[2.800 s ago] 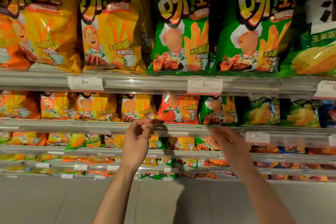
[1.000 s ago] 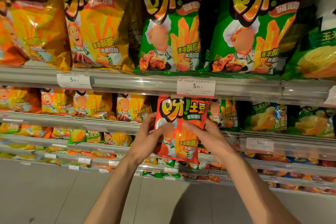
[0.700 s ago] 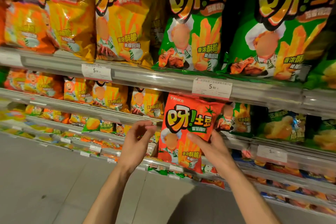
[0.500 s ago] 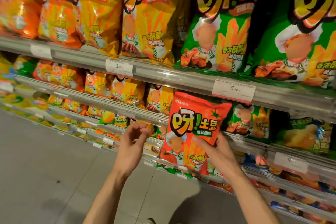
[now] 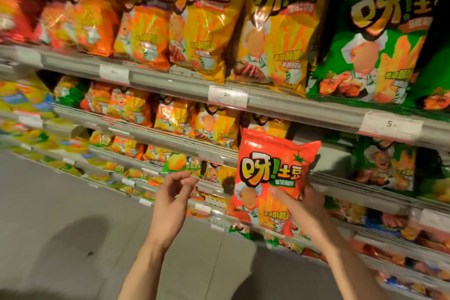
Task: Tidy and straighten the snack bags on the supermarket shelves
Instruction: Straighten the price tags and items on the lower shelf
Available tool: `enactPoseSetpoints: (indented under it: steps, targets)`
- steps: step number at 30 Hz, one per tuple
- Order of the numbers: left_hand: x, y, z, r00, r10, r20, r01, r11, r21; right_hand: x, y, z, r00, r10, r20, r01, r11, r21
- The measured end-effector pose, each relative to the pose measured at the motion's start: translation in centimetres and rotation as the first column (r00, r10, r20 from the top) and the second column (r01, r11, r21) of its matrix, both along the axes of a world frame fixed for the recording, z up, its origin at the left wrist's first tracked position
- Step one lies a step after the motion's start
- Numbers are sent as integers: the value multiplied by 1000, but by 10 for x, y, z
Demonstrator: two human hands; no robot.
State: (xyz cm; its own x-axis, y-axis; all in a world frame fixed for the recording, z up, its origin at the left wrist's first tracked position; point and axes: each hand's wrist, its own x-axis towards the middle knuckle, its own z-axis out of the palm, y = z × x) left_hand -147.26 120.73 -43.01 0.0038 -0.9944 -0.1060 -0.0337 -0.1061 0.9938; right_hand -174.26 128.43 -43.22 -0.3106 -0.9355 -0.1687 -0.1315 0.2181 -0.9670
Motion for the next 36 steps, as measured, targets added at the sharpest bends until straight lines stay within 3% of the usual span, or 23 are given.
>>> enactPoseSetpoints:
  steps: [5, 9, 14, 20, 28, 36]
  targets:
    - [80, -26, 10, 1000, -29, -2, 29, 999, -41, 70, -27, -6, 997, -71, -14, 70, 993, -92]
    - [141, -49, 14, 999, -43, -5, 43, 998, -53, 126, -43, -10, 992, -118, 35, 120, 990, -78]
    - [200, -73, 9, 999, -42, -27, 41, 998, -47, 186, -72, 3, 994, -111, -22, 109, 991, -73]
    - [244, -114, 3, 1000, 19, -11, -20, 999, -25, 235, -124, 1, 995, -81, -58, 77, 995, -65]
    - [300, -201, 5, 996, 87, 29, -86, 996, -22, 299, -221, -22, 1000, 2, 26, -1, 1000, -25]
    - [342, -285, 8, 991, 32, 133, -30, 999, -21, 358, -299, -30, 996, 47, 82, -47, 999, -5]
